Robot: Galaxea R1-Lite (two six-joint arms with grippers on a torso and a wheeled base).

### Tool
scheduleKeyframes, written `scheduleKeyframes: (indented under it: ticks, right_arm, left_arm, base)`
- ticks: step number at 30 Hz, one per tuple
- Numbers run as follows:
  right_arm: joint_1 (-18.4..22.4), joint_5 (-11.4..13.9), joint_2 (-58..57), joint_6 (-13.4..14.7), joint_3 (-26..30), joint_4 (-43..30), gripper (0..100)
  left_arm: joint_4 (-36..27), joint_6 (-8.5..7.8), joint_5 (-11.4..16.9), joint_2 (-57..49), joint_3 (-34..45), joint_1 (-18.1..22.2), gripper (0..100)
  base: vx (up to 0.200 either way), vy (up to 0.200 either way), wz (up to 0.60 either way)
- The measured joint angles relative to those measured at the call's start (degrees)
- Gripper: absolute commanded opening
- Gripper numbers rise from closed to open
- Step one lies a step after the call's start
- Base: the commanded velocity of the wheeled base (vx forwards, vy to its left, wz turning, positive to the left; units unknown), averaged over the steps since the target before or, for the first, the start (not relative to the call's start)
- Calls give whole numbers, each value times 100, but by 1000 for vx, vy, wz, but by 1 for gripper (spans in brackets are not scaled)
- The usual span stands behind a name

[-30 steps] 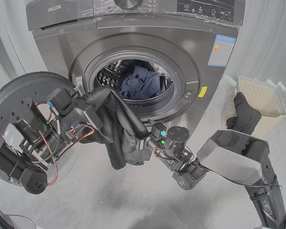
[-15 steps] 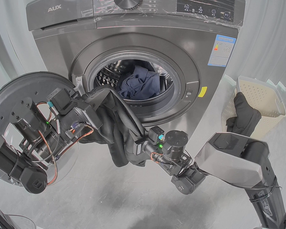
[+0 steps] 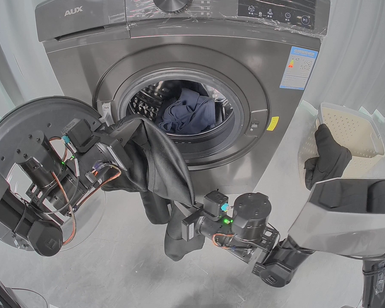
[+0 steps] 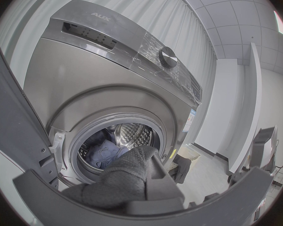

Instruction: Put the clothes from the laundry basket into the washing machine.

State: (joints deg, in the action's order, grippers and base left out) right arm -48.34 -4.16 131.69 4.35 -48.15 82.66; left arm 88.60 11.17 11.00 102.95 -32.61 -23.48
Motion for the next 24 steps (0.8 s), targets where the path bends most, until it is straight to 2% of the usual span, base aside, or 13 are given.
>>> scheduleKeyframes:
  ticks: [5, 10, 13, 17, 21, 24]
  right_arm:
    - [311, 171, -590, -23, 551, -6, 0]
    - [656, 288, -1056, -50, 911, 22, 0]
    - [796, 443, -1226, -50, 1029, 68, 0]
    - [951, 631, -1306, -33, 1108, 243, 0]
    - [1033, 647, -1213, -28, 987, 262, 0]
    - [1093, 639, -1000, -26, 668, 260, 0]
  left_arm:
    - [-2, -6, -2, 11, -2, 63, 0]
    - [-2, -15, -2, -4, 1, 88, 0]
    - [-2, -20, 0, -15, 4, 94, 0]
    - [-2, -26, -2, -26, 23, 88, 0]
    - [-2, -26, 2, -48, 48, 35, 0]
    - [-2, -26, 20, -83, 84, -24, 0]
  base:
    - [0, 0, 0]
    - [0, 0, 0]
    - [0, 0, 0]
    - [0, 0, 0]
    - [0, 0, 0]
    - [0, 0, 0]
